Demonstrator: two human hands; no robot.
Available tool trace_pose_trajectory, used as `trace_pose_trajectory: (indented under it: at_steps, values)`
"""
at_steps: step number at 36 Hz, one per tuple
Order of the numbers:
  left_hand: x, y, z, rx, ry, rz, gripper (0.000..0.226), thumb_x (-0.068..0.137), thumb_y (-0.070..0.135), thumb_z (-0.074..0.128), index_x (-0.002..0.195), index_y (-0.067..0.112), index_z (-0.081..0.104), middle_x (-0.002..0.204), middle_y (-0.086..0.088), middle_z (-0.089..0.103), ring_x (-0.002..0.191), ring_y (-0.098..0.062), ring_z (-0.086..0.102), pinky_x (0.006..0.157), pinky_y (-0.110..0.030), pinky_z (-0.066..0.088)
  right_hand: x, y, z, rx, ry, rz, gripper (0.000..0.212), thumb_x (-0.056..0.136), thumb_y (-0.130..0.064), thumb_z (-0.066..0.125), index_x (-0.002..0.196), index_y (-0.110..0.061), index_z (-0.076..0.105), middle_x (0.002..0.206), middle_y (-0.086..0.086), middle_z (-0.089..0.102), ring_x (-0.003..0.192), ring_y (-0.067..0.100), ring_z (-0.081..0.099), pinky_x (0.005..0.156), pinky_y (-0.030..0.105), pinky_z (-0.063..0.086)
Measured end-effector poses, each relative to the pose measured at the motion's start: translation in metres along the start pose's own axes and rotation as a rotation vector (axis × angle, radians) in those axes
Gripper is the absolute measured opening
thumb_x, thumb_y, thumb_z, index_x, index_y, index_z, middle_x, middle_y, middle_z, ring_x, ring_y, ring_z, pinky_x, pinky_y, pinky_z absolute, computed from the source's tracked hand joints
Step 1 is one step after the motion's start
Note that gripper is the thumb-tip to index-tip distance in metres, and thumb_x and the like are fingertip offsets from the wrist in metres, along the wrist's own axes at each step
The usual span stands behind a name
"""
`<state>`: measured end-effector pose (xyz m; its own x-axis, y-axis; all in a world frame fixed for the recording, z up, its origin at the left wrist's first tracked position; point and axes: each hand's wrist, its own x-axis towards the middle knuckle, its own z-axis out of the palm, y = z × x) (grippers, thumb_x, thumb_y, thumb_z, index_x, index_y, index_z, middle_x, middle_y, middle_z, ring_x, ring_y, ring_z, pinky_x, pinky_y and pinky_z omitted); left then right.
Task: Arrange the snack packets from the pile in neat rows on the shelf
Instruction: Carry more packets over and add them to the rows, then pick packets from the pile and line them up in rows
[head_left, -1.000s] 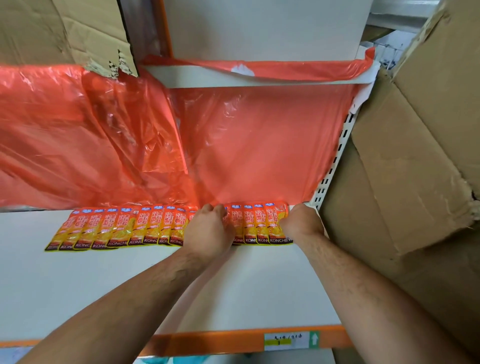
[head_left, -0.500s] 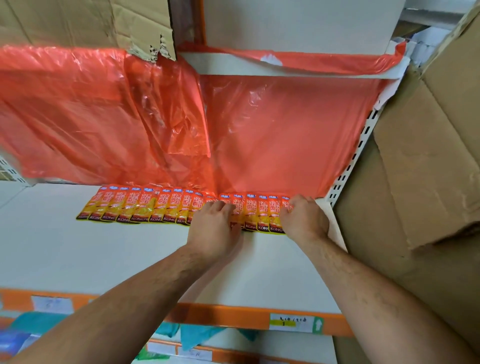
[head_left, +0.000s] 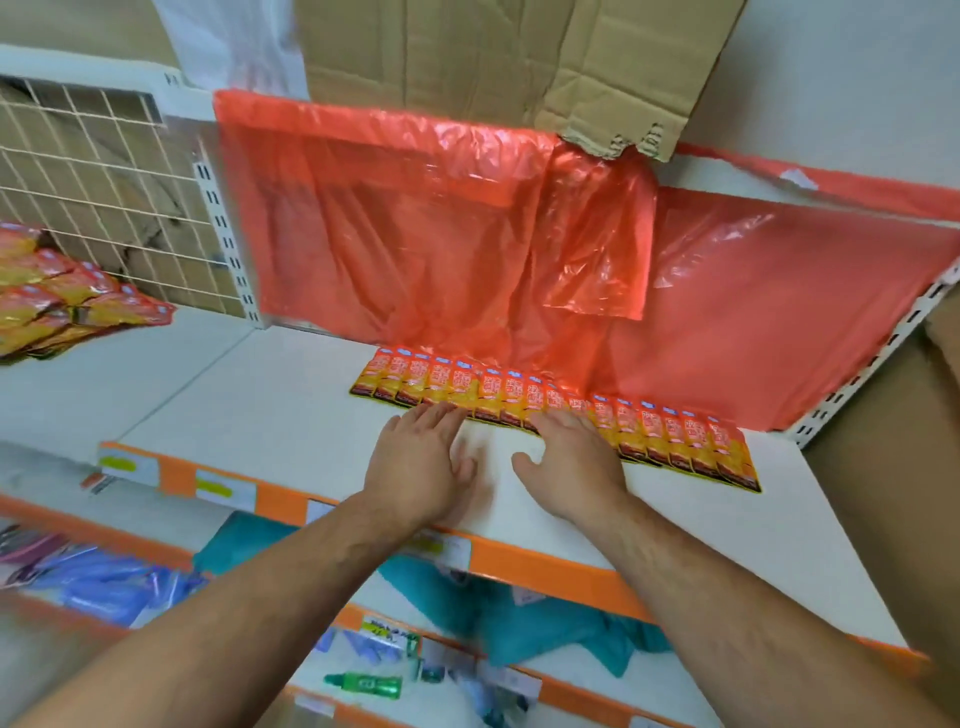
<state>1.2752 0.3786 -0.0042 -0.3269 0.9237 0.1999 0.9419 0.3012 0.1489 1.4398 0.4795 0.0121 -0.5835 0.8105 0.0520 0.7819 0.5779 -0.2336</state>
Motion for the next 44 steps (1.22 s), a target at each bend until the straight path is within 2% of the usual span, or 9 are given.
trace_pose_trajectory:
  at_steps: [7,10,13,15,20,24,29,38,44]
  values:
    - [-0.052,-0.107,-0.032,-0.006,0.012,-0.106,0.072,0.079,0.054,0.031,0.138,0.018,0.053,0.142,-0.008,0.054,0.129,-0.026,0.050,0.107,-0.043,0.039,-0.006,-0.118,0.018,0.005,-0.022,-0.113,0.062,0.094,-0.048,0.050,0.150,-0.023,0.039,0.156,0.001,0.035,0.142,0.022,0.029,0.113,0.030,0.026]
    - [-0.075,-0.150,-0.043,-0.017,0.017,-0.172,0.066,0.080,0.049,0.039,0.136,0.019,0.055,0.142,-0.007,0.054,0.127,-0.029,0.051,0.104,-0.044,0.041,-0.007,-0.168,0.032,0.006,-0.044,-0.166,0.063,0.093,-0.050,0.050,0.150,-0.024,0.039,0.158,0.000,0.033,0.143,0.022,0.028,0.115,0.030,0.025]
    - [-0.097,-0.190,-0.053,0.004,0.024,-0.237,0.070,0.079,0.051,0.029,0.136,0.021,0.054,0.142,-0.005,0.053,0.126,-0.028,0.050,0.102,-0.043,0.041,-0.006,-0.215,0.045,0.006,-0.049,-0.237,0.062,0.093,-0.052,0.049,0.149,-0.026,0.041,0.158,0.000,0.034,0.144,0.022,0.027,0.117,0.032,0.023]
    - [-0.106,-0.215,-0.058,0.005,0.026,-0.285,0.070,0.080,0.051,0.026,0.138,0.022,0.051,0.145,-0.004,0.050,0.129,-0.028,0.047,0.106,-0.044,0.038,-0.002,-0.244,0.052,-0.002,-0.052,-0.291,0.062,0.093,-0.054,0.047,0.149,-0.027,0.041,0.159,-0.001,0.032,0.146,0.023,0.023,0.119,0.035,0.021]
    - [-0.125,-0.273,-0.068,-0.021,0.026,-0.405,0.062,0.092,0.053,0.038,0.148,0.025,0.037,0.156,0.000,0.035,0.142,-0.025,0.029,0.116,-0.046,0.023,0.017,-0.310,0.068,-0.036,-0.074,-0.411,0.064,0.093,-0.058,0.046,0.151,-0.030,0.037,0.160,-0.004,0.028,0.148,0.022,0.017,0.118,0.034,0.017]
    - [-0.136,-0.315,-0.076,-0.041,0.070,-0.494,0.059,0.096,0.050,0.039,0.149,0.026,0.036,0.156,0.003,0.034,0.142,-0.022,0.027,0.115,-0.039,0.019,0.039,-0.359,0.088,-0.003,-0.112,-0.477,0.064,0.093,-0.057,0.046,0.151,-0.032,0.036,0.160,-0.006,0.027,0.148,0.020,0.015,0.117,0.035,0.019]
    - [-0.132,-0.375,-0.080,0.005,0.053,-0.574,0.063,0.094,0.056,0.037,0.149,0.025,0.036,0.155,0.002,0.036,0.142,-0.022,0.028,0.115,-0.038,0.019,0.075,-0.415,0.110,0.023,-0.138,-0.571,0.065,0.093,-0.058,0.047,0.151,-0.030,0.036,0.160,-0.005,0.028,0.147,0.019,0.016,0.116,0.033,0.019]
    - [-0.101,-0.465,-0.094,0.071,0.038,-0.701,0.063,0.093,0.055,0.042,0.150,0.027,0.035,0.156,0.003,0.034,0.143,-0.022,0.028,0.116,-0.041,0.022,0.156,-0.500,0.136,0.085,-0.211,-0.661,0.064,0.093,-0.056,0.048,0.150,-0.031,0.037,0.159,-0.005,0.029,0.147,0.019,0.017,0.117,0.037,0.023]
    - [-0.074,-0.508,-0.093,0.037,-0.006,-0.745,0.066,0.092,0.059,0.038,0.151,0.030,0.030,0.159,0.004,0.029,0.146,-0.022,0.023,0.119,-0.046,0.017,0.197,-0.535,0.149,0.108,-0.243,-0.652,0.064,0.093,-0.056,0.049,0.150,-0.030,0.039,0.158,-0.004,0.032,0.145,0.019,0.021,0.116,0.037,0.028]
